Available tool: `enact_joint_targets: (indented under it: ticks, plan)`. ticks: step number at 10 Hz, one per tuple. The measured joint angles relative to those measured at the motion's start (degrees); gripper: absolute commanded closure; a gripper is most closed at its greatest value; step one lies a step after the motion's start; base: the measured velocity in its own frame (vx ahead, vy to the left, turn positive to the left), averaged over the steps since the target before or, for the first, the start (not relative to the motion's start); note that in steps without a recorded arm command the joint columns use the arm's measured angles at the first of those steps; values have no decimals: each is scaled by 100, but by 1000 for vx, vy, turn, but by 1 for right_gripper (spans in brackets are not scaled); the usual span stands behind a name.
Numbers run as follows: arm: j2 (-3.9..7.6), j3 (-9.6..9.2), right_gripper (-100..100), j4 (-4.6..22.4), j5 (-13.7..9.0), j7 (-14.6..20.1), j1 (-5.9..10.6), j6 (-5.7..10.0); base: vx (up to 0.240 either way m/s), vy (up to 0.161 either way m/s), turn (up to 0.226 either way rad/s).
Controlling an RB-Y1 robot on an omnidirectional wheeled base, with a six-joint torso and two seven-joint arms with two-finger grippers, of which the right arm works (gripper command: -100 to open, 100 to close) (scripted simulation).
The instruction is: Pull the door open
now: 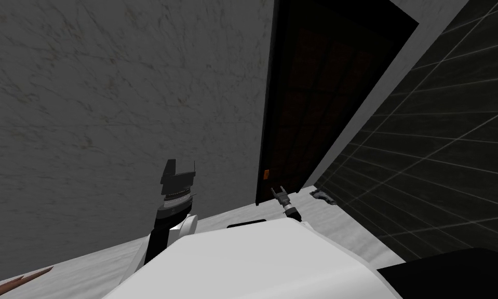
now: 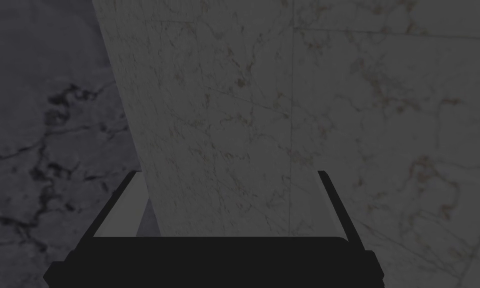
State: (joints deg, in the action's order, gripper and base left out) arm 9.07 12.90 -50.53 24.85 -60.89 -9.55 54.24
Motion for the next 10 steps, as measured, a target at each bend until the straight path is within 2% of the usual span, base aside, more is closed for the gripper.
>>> enact_joint_targets:
  ticks: [1,2,3,6,10]
  plan:
    - [-7,16,-100,143,39,-94,56,42,47,-12,8]
    - [-9,18,-100,160,44,-118,64,53,19,6,232]
    - [3,47,-100,222,-47,-163,87,51,24,5,222]
    - [110,184,-100,628,-423,-380,347,46,38,-6,248]
    - [199,329,-100,977,-852,-622,518,43,56,-15,189]
